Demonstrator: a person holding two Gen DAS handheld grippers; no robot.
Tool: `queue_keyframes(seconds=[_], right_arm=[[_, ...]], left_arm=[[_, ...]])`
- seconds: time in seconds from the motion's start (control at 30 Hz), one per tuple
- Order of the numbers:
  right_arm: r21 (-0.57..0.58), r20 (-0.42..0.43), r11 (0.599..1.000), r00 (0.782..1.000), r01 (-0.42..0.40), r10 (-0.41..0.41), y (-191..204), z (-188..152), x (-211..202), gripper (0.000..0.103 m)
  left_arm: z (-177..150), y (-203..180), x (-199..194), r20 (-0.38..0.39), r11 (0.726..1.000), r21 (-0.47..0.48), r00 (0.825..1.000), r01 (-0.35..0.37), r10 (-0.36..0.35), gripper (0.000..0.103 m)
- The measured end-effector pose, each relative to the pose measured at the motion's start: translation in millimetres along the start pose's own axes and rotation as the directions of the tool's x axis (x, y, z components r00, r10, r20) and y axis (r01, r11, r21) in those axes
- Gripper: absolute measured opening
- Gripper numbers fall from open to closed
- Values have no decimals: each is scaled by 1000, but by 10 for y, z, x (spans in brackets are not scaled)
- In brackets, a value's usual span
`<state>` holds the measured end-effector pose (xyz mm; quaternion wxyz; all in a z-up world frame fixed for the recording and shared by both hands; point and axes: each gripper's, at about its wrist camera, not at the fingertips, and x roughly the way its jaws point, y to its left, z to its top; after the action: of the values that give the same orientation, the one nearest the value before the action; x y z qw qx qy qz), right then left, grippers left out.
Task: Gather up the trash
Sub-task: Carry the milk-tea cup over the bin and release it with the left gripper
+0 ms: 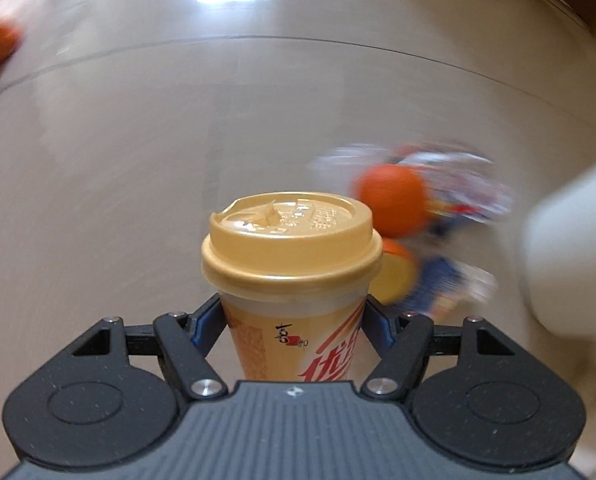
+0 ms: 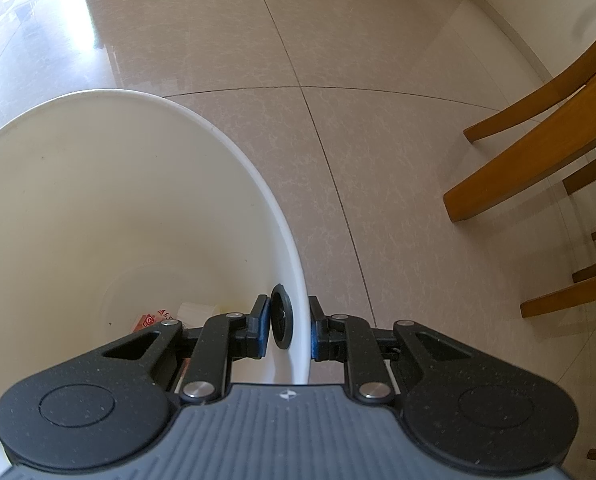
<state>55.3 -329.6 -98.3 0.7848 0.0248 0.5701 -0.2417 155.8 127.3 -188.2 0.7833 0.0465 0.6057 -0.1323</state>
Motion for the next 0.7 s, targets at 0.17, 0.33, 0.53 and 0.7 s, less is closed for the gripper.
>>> queue_keyframes(seconds=[0.17, 0.33, 0.53, 0.7], right_arm=[[-1, 0, 1000, 1000, 0, 0, -1, -1, 1, 22], [0, 0, 1000, 1000, 0, 0, -1, -1, 1, 22], [4, -1, 1000, 1000, 0, 0, -9, 2, -2, 22], [3, 1, 1000, 1000, -1, 1, -16, -3, -4, 22]], left_arm=[[195, -718, -520, -15, 969, 230, 996, 90, -89, 71], [433, -1469, -1152, 12, 890, 414, 977, 189, -213, 71], [608, -2324, -1626, 33, 786, 552, 935, 277, -353, 71], [675, -2933, -1580, 27, 723, 611, 905, 322, -426, 71]])
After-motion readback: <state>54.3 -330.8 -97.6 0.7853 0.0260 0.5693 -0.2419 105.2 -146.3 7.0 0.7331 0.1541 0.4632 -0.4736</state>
